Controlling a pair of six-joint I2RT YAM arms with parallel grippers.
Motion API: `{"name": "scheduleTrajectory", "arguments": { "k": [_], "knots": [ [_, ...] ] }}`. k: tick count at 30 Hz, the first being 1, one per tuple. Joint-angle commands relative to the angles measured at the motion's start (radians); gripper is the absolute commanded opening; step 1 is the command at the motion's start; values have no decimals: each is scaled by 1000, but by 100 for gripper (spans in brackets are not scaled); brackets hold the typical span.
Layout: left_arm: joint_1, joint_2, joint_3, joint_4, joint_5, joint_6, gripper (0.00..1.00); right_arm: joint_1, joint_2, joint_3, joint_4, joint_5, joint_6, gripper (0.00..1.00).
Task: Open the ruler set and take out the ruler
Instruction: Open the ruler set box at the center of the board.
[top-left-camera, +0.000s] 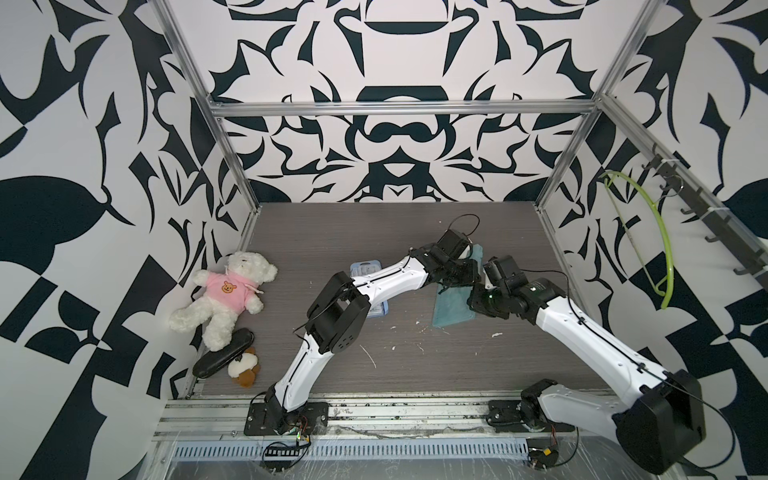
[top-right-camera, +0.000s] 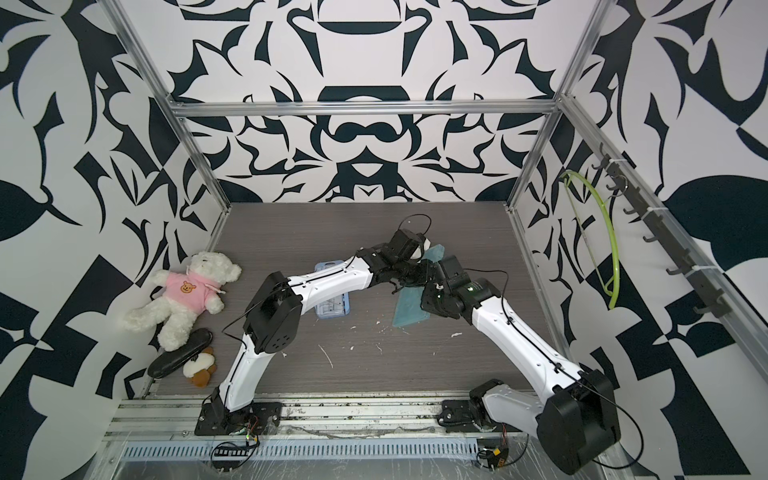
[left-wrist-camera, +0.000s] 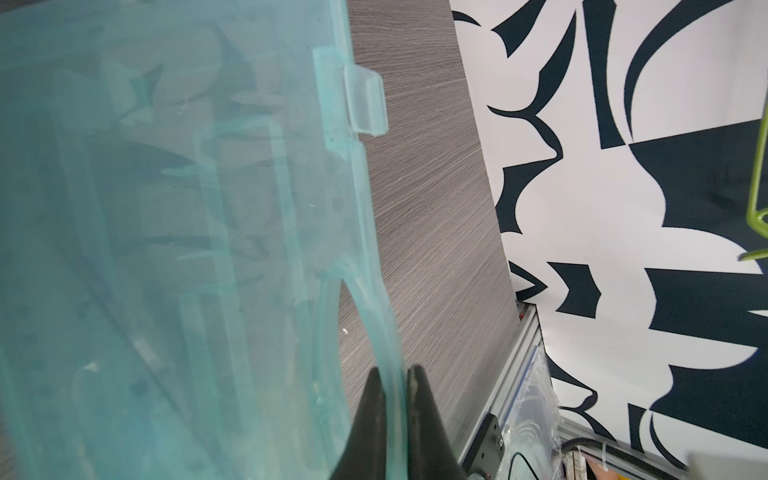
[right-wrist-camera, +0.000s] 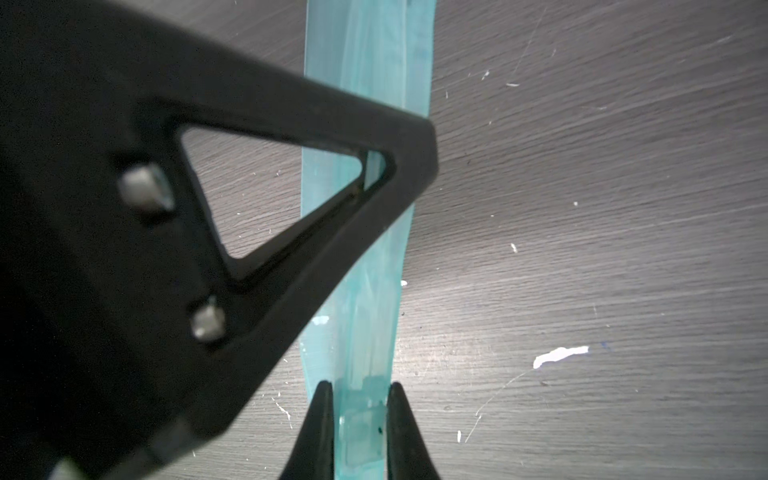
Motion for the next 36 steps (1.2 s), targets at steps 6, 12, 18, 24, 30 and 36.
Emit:
{"name": "scheduleTrajectory", "arguments": {
  "k": [6,12,18,24,30,36],
  "knots": [
    [18,156,-65,-170,-154,84,0,-65,-129,45,56,-140,-15,5],
    [16,169,-103,-153,-158,74,0,-118,-140,55,59,-205,-17,12],
    [10,168,-146,-133,-161,64,0,-151,-149,80,27,-215,-47,17],
    [6,176,-178,-122,-162,54,0,-167,-157,106,3,-217,-75,27],
    [3,157,-178,-107,-150,48,0,-174,-162,117,-11,-217,-91,31],
    [0,134,-132,-121,-130,63,0,-191,-168,79,0,-219,-87,35]
  ]
}}
